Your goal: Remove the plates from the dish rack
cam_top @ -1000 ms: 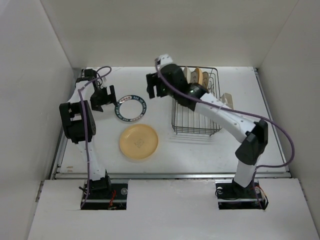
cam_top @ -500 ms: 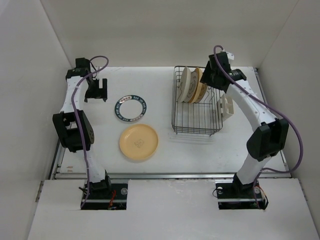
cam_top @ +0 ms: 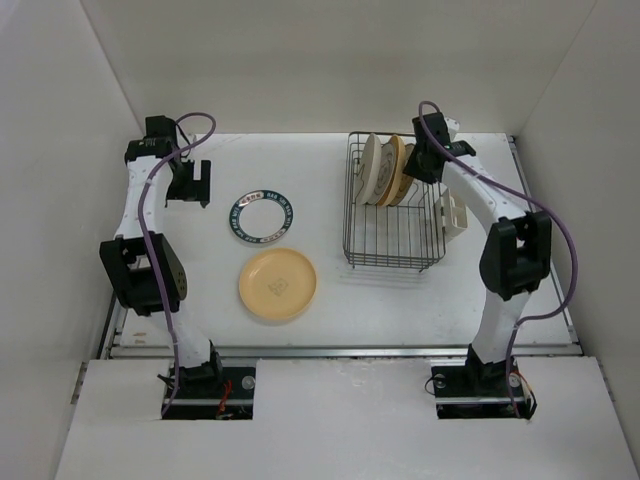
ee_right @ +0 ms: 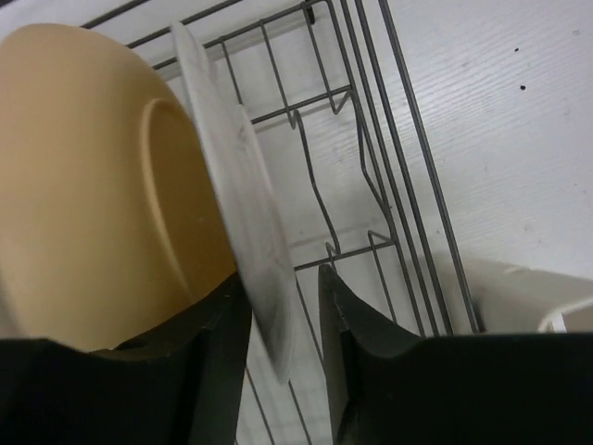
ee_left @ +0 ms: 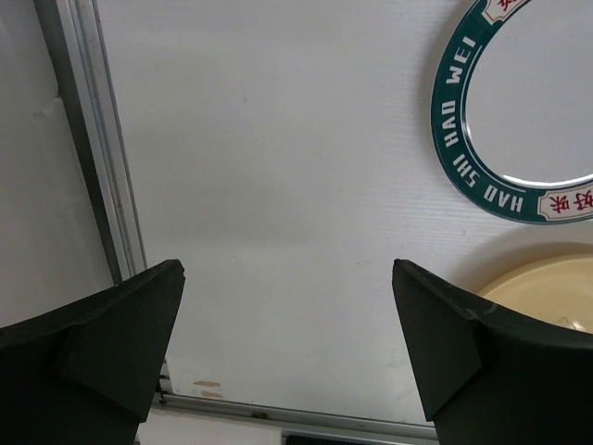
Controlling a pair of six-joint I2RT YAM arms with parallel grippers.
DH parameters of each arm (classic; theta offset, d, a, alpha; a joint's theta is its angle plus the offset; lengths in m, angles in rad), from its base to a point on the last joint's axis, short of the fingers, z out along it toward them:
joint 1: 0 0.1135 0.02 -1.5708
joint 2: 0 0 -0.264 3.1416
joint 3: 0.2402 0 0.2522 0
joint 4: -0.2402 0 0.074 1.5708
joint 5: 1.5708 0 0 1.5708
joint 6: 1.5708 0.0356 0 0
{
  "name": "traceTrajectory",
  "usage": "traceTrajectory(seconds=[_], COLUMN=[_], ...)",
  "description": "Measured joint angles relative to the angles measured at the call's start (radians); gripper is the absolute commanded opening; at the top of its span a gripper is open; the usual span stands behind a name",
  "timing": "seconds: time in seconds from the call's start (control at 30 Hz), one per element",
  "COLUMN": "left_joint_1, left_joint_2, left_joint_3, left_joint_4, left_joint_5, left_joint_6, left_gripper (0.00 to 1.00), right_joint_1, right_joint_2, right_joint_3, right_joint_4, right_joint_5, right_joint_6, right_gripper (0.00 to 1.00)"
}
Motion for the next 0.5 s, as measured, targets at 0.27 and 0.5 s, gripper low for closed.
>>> traceTrajectory(seconds=[0.27, 0.5], left_joint_1=[0.0, 0.0], left_joint_2=[-0.027, -0.035], left_joint_3=[-0.021, -0.022], left_joint_4=[-0.015, -0.021], left_joint_5=[-0.007, -0.007], left_joint_6=[0.0, 0.0], left_gripper=[0.94, 0.94], right_joint_1=[0.006, 0.081], right_joint_2=[0.064, 0.05], right_joint_3=[0.034, 0.059], right_joint_4=[0.0, -0.014], right_joint_5=[0.04, 0.205], right_joint_6=[-0.116, -0.209], right_gripper=[0.0, 0.0])
